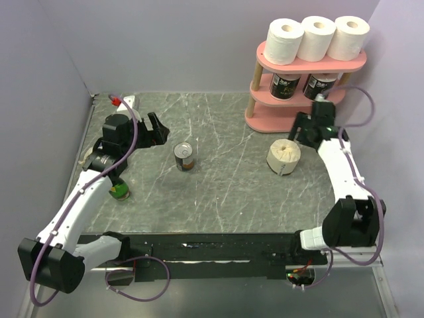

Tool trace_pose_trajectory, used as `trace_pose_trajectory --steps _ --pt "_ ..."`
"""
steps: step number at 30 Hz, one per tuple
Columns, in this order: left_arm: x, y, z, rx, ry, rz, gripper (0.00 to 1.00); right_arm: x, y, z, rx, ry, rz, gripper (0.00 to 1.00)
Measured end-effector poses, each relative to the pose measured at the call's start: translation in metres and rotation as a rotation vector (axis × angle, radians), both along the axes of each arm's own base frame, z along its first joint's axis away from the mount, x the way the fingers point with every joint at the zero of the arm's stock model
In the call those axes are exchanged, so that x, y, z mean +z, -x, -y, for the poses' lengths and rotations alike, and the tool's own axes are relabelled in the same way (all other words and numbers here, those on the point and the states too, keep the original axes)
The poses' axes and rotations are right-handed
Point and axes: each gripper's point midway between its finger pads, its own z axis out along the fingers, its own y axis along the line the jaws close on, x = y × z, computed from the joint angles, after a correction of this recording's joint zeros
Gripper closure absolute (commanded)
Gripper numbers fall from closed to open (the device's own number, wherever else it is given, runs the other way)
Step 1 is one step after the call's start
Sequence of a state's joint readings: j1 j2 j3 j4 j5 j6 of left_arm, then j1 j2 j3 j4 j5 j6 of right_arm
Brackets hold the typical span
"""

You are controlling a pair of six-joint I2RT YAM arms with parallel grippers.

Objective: Place and organize the paper towels onto the shelf

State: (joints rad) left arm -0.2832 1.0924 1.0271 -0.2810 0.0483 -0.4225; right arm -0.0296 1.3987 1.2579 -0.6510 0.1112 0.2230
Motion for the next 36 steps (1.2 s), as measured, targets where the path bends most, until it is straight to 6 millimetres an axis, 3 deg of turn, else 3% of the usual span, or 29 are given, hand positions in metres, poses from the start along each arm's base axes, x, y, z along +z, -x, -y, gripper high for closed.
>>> trace_pose_trajectory --steps 5,10,16,25,36 --pt "0.013 0.004 -0.001 0.0 0.008 0.039 0.04 -0.028 0.02 0.029 -0.162 -0.166 0.015 0.23" --pt "0.012 0.005 0.0 -0.004 0.008 0.038 0.04 -0.063 0.029 0.023 -0.206 -0.339 -0.002 0.23" --pt "0.013 0.005 0.001 -0.006 0.008 0.038 0.04 -0.068 0.017 0.007 -0.17 -0.444 0.038 0.24" --pt "0.012 0.005 0.001 -0.006 0.007 0.038 0.04 -0.089 0.011 0.001 -0.181 -0.501 0.03 0.29" --pt "0.011 0.004 0.001 -0.005 0.005 0.034 0.04 -0.094 0.001 0.002 -0.191 -0.515 0.052 0.44"
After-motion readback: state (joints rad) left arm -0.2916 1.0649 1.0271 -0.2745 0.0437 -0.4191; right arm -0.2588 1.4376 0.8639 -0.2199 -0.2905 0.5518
